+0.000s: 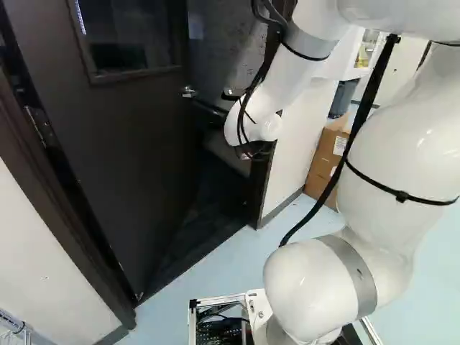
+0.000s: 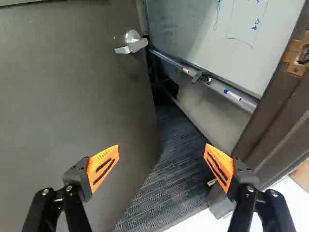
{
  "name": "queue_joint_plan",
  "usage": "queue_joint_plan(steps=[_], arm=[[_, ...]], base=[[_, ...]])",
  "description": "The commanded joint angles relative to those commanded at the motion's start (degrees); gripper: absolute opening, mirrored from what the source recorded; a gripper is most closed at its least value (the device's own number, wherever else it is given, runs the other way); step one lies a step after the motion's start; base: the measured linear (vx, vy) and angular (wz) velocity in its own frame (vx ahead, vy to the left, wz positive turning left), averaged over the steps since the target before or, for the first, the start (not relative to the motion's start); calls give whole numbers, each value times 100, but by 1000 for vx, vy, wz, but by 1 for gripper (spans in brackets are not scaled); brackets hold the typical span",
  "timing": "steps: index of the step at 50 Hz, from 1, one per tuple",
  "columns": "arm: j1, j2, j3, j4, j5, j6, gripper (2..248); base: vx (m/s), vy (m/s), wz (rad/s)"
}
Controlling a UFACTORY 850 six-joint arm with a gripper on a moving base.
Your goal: Open the door and move inside
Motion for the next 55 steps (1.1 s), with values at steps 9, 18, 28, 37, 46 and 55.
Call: queue_joint_plan(steps=[9,18,28,37,46,55], arm=[[-126,251,252,-94,-102,0,247],[-251,498,493,-181,-119,0,247],[-291,580,571,-220,-121,0,247],[-296,588,579,-221,-100,0,247],[-296,589,580,-222,73,0,247],[-294,656,644,-222,301,0,247]], base=[[0,0,0],[0,0,0],[0,0,0],[0,0,0],[0,0,0],[0,0,0]])
